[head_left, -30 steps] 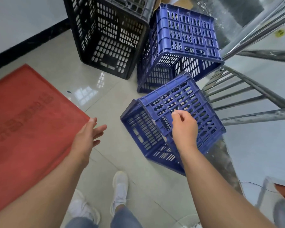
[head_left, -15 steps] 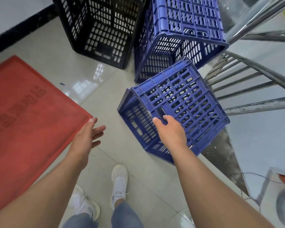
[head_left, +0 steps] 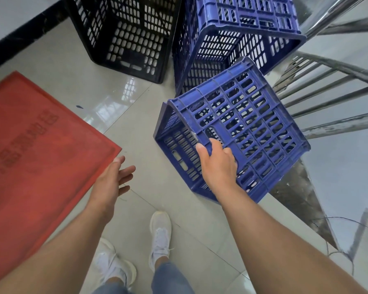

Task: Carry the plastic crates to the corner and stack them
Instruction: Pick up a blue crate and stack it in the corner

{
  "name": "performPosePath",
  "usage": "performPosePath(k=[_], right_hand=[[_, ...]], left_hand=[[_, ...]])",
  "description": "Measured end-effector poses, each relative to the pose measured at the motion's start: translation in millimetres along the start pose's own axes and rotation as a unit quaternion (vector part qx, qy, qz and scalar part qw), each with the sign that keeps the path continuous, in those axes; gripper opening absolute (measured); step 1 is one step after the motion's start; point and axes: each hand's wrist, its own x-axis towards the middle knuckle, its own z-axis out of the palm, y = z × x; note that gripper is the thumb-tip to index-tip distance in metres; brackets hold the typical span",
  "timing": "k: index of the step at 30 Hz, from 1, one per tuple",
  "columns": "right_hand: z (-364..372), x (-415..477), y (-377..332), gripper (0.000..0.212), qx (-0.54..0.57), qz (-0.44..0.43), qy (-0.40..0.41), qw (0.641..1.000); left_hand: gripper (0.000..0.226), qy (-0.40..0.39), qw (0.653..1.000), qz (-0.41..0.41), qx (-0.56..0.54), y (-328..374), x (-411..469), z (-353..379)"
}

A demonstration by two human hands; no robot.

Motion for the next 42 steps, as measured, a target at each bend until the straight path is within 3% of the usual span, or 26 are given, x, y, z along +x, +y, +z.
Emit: performPosePath(k=[11, 16, 20, 25, 28, 33, 42], right_hand=[[-33, 10, -9, 0.059, 0.017, -0.03, 0.076, 0.996], [-47, 8, -29, 0.051, 0.027, -0.054, 0.07, 0.996], [-48, -4, -57, 0.045, 0.036, -0.083, 0.062, 0.994], [-52, -13, -97, 0.057, 0.039, -0.121, 0.069, 0.989], [-50, -15, -116, 0.062, 0.074, -0.139, 0.058, 0.986], [-28, -13, -143, 0.05, 0.133, -0.157, 0.033, 0.978], [37, -39, -223, 0.049, 0.142, -0.154, 0.001, 0.978]], left_hand=[[0.036, 0.032, 0.999, 0.018, -0.003, -1, 4, -12], [0.031, 0.071, 0.997, 0.008, -0.012, -15, 17, -28], [0.048, 0.12, 0.993, -0.015, -0.003, -34, 38, -63], [0.059, 0.177, 0.983, -0.052, 0.0, -58, 74, -120], [0.082, 0.195, 0.974, -0.101, -0.05, -77, 95, -152], [0.061, 0.171, 0.95, -0.162, -0.204, -107, 111, -193], [0.041, 0.246, 0.937, -0.122, -0.215, -89, 91, -326]])
